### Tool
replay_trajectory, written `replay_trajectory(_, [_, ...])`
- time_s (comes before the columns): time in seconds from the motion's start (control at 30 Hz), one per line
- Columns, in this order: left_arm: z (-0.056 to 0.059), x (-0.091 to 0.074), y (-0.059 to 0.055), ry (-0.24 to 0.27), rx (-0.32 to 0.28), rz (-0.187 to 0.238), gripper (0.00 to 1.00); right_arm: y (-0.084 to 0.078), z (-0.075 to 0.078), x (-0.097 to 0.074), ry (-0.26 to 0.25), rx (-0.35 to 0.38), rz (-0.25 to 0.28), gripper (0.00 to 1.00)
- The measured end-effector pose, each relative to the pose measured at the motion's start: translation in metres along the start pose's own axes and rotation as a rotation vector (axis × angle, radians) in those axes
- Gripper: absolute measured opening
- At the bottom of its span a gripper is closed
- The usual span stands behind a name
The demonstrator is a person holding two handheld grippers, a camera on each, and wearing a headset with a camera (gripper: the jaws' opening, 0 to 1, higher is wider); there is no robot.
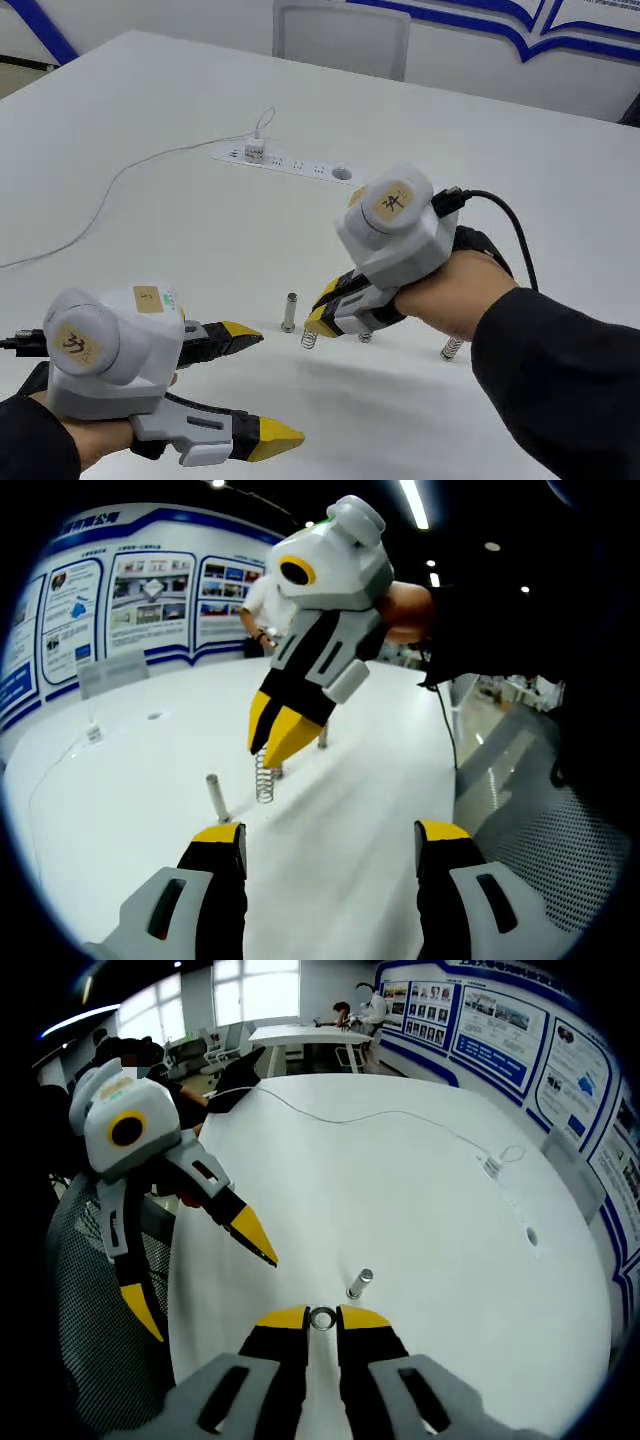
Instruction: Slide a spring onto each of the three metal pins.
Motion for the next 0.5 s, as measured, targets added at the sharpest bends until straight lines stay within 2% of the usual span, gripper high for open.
replay_trajectory(0.23, [0.0,0.0,0.0,0.003,0.002,0.003,0.7,0.019,0.011,-0.009,-0.025,-0.018,0.03,0.12])
replay_trajectory(0.5, [-0.001,-0.001,0.001,0.009,0.001,0.009,0.7,0.033,0.02,-0.001,-0.028,-0.047,0.028,0.12])
Point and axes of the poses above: the centre of the closed fingertips' face, and the gripper's own axes: x roughly forward along the fingers, z roughly to its right, y roughly out of its top, the point moved 8 cm from there along -x, roughly backward along the fingers, and after that the axes turned 8 degrees about z, right-handed, at the moved point
